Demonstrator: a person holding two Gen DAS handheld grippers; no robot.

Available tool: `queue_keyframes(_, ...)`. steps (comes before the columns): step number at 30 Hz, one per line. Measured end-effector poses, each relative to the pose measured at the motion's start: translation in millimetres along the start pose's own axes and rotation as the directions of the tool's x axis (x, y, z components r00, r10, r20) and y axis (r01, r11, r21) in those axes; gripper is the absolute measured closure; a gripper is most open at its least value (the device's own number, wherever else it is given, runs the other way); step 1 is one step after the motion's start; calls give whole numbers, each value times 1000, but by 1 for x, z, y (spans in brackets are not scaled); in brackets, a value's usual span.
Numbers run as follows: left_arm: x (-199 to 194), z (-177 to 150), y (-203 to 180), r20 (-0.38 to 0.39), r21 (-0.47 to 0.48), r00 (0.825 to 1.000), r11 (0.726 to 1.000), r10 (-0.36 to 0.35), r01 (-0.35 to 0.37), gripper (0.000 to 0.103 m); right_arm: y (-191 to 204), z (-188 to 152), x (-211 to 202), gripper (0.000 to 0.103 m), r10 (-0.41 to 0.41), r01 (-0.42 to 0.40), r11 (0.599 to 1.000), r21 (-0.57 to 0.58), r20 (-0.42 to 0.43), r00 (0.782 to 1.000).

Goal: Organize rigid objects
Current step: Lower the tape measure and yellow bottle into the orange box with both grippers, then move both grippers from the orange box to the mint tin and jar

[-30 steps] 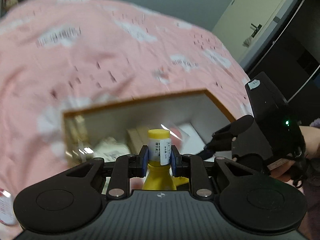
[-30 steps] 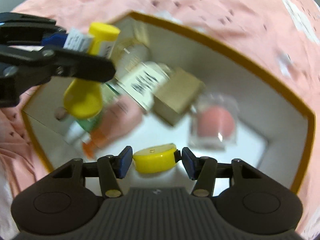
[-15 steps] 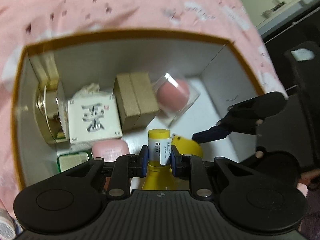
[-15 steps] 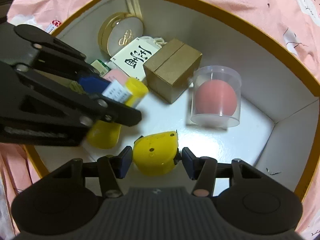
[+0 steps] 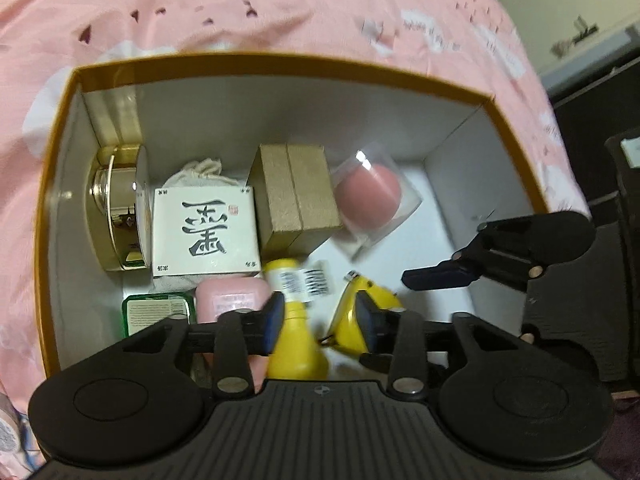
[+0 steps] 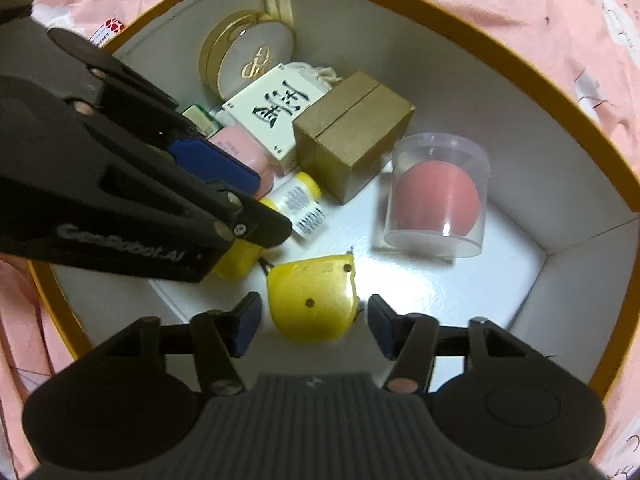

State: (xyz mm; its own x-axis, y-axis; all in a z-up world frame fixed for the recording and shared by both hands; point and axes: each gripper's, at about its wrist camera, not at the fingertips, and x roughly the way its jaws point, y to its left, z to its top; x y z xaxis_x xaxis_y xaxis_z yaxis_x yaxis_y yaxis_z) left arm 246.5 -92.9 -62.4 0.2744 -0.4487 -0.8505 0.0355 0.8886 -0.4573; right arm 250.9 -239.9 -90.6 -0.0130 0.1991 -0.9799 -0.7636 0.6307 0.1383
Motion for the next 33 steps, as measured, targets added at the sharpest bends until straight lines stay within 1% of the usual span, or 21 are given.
queue_keyframes(1,-3,-3,-1,26,1,1000,1000,2,-2,47,0,-1,-1,41,-8,8,1000,2,8,1000)
queue_keyframes(3,-11,-13,-6,99,32,995,999,16,-20,45,0,-2,-3,41,-19,19,1000,6,16,1000)
queue_keyframes(5,-21,-22,-9,184,59,983,998,16,-27,41,1,-3,-5,40,-40,40,999,11,25,999)
queue_keyframes(6,-25,-26,-11,219,70,976,997,16,-32,38,1,-3,-6,38,-53,53,998,15,29,998)
queue_keyframes(7,-28,-27,-11,244,78,970,996,16,-36,38,1,-3,-7,34,-71,71,997,23,33,997)
queue_keyframes(8,-32,-29,-12,269,83,963,996,15,-38,38,1,-2,-8,34,-91,89,995,34,40,995)
queue_keyframes(12,-47,-35,-13,323,94,946,995,2,-35,36,0,-3,-14,33,-119,113,990,86,68,991)
queue_keyframes(14,-55,-40,-13,359,99,933,995,-14,-23,30,2,-5,-18,33,-134,124,986,113,87,987)
queue_keyframes(15,-56,-40,-15,371,101,928,995,-19,-20,25,4,-7,-21,33,-153,139,982,129,103,983)
queue_keyframes(18,-68,-45,-18,407,112,913,993,-12,-37,23,12,-13,-30,30,-203,175,969,173,155,967)
queue_keyframes(20,-75,-48,-20,441,124,897,991,-5,-55,22,17,-17,-41,29,-233,190,959,210,202,951)
queue_keyframes(22,-84,-52,-18,475,135,880,989,-9,-63,17,24,-21,-52,24,-256,193,949,250,250,934)
queue_keyframes(24,-95,-54,-13,496,112,868,993,-21,-40,16,33,-24,-63,21,-284,193,934,300,299,911)
queue_keyframes(26,-107,-57,-5,514,83,857,996,-30,-14,15,45,-27,-71,21,-302,188,925,329,338,891)
queue_keyframes(27,-114,-59,-2,528,75,849,997,-21,-22,15,51,-27,-74,21,-305,184,925,331,362,881)
queue_keyframes(29,-126,-65,2,560,75,828,995,9,-62,14,67,-27,-82,20,-316,178,924,338,415,853)
queue_keyframes(30,-132,-68,4,569,79,822,994,22,-81,13,74,-27,-86,19,-324,181,923,339,432,842)
queue_keyframes(32,-143,-74,10,583,73,811,992,43,-106,13,90,-25,-91,17,-340,186,922,340,479,810)
queue_keyframes(33,-149,-77,14,586,77,809,991,48,-114,13,97,-25,-93,14,-344,186,923,338,500,795)
